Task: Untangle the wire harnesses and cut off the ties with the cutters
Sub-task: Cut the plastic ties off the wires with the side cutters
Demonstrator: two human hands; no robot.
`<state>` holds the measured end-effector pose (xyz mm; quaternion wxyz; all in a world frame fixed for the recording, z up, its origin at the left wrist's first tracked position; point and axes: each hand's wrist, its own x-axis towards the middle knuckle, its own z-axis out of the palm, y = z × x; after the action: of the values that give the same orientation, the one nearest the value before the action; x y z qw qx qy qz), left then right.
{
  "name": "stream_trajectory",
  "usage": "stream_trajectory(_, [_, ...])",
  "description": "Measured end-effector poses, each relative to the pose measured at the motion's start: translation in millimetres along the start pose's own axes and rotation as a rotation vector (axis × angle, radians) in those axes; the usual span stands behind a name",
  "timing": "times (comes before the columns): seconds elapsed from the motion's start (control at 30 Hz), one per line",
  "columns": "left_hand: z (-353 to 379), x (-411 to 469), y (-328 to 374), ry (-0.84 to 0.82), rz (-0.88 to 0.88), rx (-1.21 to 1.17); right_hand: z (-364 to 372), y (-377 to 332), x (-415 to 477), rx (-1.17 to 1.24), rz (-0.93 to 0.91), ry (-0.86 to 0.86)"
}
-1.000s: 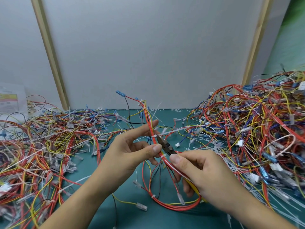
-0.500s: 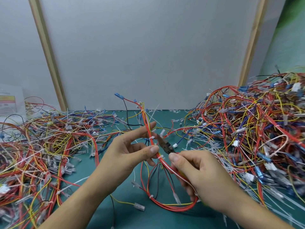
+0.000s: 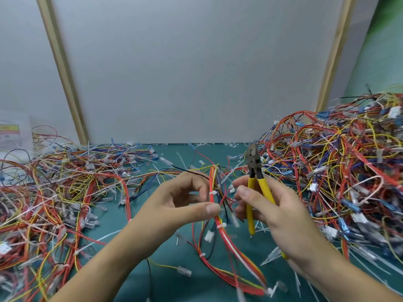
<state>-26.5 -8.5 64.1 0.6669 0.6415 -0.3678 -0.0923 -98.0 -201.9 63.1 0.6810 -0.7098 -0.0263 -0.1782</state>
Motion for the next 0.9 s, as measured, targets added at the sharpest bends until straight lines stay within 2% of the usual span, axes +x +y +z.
stream_trajectory(0.1, [1.2,2.2,0.3,0.014,0.014,-0.22,0.6,1.5,-0.1,0.007,-0.004,0.017])
stream_trajectory(0.23, [1.8,3.8,-1.1,0.087,-0.053,-0.35,1.0,1.3,-0.8,-0.003,0.003,-0.052])
stream_trajectory(0.4, [6.5,5.6,-6.3,0.21,-0.204,-0.265,4.7,1.1,-4.9,-0.035,0.042,-0.163])
stream_trajectory(0.53, [2.9,6.1,-7.1,0.222,-0.252,-0.138,5.9,1.0,-6.1,-0.043,0.043,-0.196])
stream_trajectory(0.73, [-1.5,7.0,-7.9,0.274,-0.22,-0.121,1.8,-0.5,-2.3,0.045,-0.034,0.014])
stream_trajectory(0.9, [1.9,5.0,-2.0,0.179,-0.179,-0.173,0.2,1.0,-1.8,0.034,-0.077,0.033])
